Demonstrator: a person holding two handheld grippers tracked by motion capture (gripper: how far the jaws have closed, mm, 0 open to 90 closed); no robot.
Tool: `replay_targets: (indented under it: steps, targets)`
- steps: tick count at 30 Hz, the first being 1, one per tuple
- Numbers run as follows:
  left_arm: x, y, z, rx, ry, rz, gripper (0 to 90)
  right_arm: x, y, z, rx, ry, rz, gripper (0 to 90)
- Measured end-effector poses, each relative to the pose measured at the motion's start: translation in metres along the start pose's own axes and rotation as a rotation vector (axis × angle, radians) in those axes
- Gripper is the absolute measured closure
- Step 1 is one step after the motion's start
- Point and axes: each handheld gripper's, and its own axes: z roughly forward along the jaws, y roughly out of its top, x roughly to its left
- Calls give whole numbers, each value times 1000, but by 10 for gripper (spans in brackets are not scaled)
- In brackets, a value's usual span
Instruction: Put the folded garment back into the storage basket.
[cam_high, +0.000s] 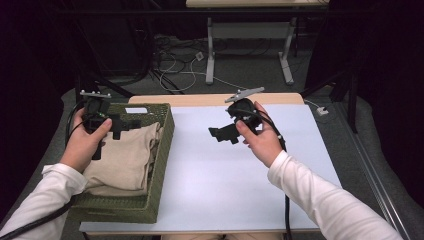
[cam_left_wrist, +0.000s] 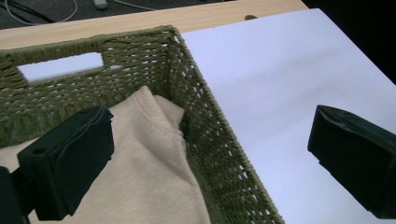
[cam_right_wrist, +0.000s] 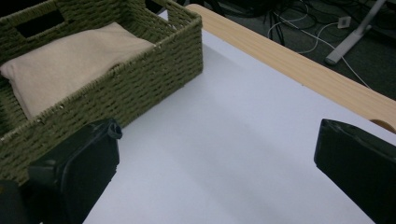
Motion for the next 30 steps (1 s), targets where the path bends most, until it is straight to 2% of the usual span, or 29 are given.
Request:
replay_targets:
  steps: [5, 7, 11, 15, 21, 27, 30]
  targets:
    - [-13, 0, 5, -10, -7, 13, 4, -13, -13, -12, 8, -12, 11, 0]
    - [-18, 0, 6, -14, -14, 31, 3, -18, -17, -17, 5, -17, 19, 0]
    - [-29, -4, 11, -16, -25, 38, 3, -26, -25, -26, -10, -21, 49, 4]
    - [-39, -7, 16, -12, -28, 63, 3, -32, -34, -36, -17, -28, 71, 21]
    - [-54, -9, 22, -28, -69, 80, 3, -39, -48, -47, -17, -48, 71, 21]
    - [-67, -18, 31, -26, -106, 111, 3, -45, -63, -57, -28, -66, 89, 21]
    - [-73, -22, 35, -34, -123, 113, 3, -48, -71, -61, -30, -74, 93, 21]
